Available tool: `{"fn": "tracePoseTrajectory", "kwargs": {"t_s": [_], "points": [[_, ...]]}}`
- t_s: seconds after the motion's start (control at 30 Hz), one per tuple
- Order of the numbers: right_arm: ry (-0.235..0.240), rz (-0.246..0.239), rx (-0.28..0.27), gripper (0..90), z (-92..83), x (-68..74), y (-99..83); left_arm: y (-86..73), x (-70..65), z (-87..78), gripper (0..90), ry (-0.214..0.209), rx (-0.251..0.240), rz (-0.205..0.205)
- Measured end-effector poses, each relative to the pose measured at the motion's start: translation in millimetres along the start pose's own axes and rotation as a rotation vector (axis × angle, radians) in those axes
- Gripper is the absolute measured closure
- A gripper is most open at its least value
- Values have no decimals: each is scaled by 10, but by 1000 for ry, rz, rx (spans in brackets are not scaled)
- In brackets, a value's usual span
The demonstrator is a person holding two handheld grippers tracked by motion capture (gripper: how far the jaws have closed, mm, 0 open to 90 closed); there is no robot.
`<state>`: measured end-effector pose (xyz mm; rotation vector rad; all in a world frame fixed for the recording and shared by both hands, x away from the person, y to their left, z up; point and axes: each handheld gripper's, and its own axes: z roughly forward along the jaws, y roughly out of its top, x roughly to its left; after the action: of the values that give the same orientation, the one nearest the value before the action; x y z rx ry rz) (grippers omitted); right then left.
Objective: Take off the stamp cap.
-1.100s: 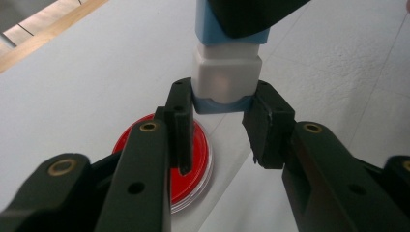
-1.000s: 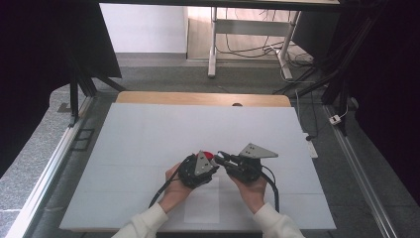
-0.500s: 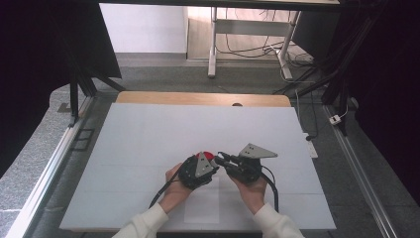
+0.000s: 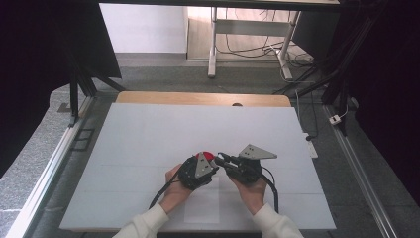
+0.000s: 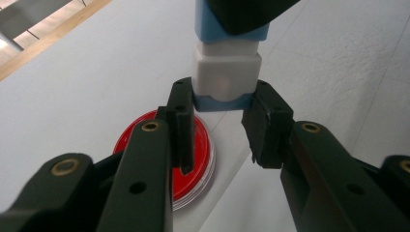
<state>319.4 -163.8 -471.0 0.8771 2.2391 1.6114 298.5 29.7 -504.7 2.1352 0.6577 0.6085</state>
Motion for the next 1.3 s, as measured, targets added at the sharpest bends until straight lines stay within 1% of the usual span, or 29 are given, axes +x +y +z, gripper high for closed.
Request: {"fn": "tracePoseTrajectory", "kwargs": {"t_s": [0.1,0.3,0.5,0.67,0.77,0.9,1.07,1.13,1.2,1.3], "points": [[4,1,9,754,4,-9,3,-1,-4,0,656,12,7,26],[5,0,12,754,4,-5,6,-3,2,-8,656,14,7,39],[1,2,3,754,-1,2,4,-7,23,-12,655,-7,-1,8],[2,1,4,754,-2,6,6,-8,14,-10,656,-4,-2,8],[5,1,12,754,2,-5,10,-8,2,-7,657,13,6,40],[8,0,20,754,9,-9,14,-11,-5,-3,657,22,9,55],[6,1,20,755,8,-5,11,-14,8,-7,657,17,7,62],[5,3,18,754,8,-3,9,-17,22,-7,656,9,3,54],[2,3,15,754,7,0,7,-21,35,-6,655,-8,0,31],[-2,6,13,754,7,4,3,-24,37,-2,655,-16,-2,17]]}}
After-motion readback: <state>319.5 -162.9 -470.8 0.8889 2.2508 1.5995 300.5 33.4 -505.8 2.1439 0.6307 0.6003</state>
